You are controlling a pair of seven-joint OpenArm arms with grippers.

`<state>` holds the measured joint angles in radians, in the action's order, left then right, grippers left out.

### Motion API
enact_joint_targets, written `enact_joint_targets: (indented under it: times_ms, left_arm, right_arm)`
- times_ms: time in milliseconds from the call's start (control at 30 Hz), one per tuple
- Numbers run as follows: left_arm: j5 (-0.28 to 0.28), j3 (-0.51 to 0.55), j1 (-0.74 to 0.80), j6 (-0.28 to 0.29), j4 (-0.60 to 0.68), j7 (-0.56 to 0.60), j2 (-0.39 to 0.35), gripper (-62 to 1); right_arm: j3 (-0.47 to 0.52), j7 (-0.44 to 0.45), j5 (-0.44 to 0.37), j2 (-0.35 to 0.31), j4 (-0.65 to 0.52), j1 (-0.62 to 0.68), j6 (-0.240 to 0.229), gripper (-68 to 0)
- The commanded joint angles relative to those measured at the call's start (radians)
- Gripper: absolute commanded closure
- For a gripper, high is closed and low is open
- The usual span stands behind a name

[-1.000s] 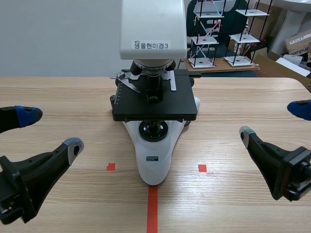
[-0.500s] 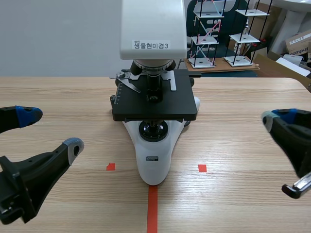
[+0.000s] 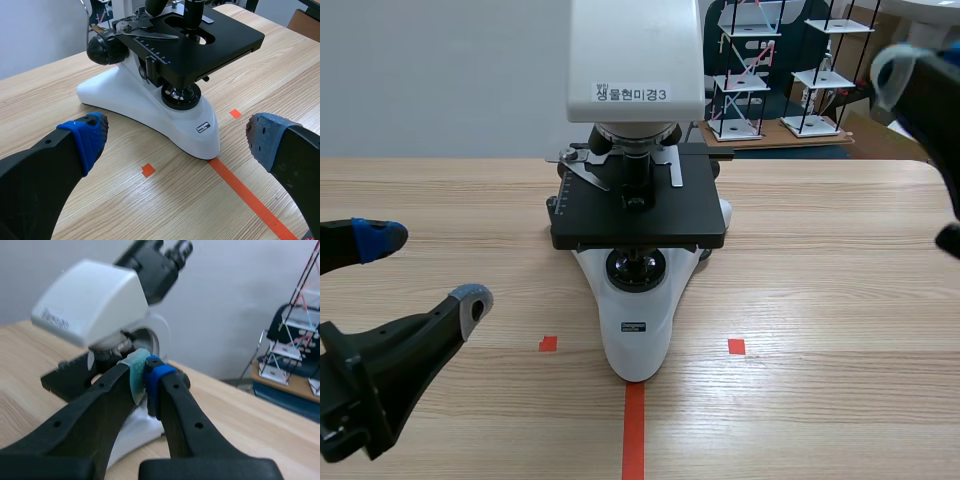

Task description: Point at the eyepiece

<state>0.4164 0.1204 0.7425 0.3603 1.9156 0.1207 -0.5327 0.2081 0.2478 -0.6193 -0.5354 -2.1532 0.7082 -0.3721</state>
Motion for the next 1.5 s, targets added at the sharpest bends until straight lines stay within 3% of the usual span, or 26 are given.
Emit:
enact_joint_targets:
  times_ms: [0,200,333,467,600,767,1200,1467]
  left_arm:
    - [0.006,0.000,0.002,-0.002,0.011,0.009,0.000,-58.1]
    - [0.006,0.000,0.002,-0.002,0.011,0.009,0.000,-58.1]
    - [0.007,0.000,0.002,-0.002,0.011,0.009,0.000,-58.1]
    - [0.007,0.000,0.002,-0.002,0.011,0.009,0.000,-58.1]
    - [0.007,0.000,0.002,-0.002,0.011,0.009,0.000,-58.1]
    - [0.007,0.000,0.002,-0.002,0.011,0.009,0.000,-58.1]
    - [0.007,0.000,0.002,-0.002,0.011,0.009,0.000,-58.1]
    - [0.006,0.000,0.002,-0.002,0.011,0.010,0.000,-58.1]
  right_arm:
    - [0.003,-0.023,-0.018,-0.010,0.016,-0.027,0.018,0.0]
    - [0.003,-0.113,-0.026,-0.010,0.016,-0.131,0.017,0.0]
    - [0.002,-0.193,-0.092,-0.010,0.016,-0.233,0.005,0.0]
    - [-0.009,-0.248,-0.101,-0.012,0.017,-0.338,0.006,0.0]
    - [-0.053,-0.330,-0.131,-0.044,0.019,-0.452,0.006,0.0]
    - [-0.142,-0.381,-0.105,-0.083,0.041,-0.592,0.022,0.0]
    - [-0.420,-0.397,-0.084,-0.090,0.357,-1.013,0.039,0.0]
    - [-0.550,-0.454,-0.085,-0.048,0.530,-1.218,0.020,0.0]
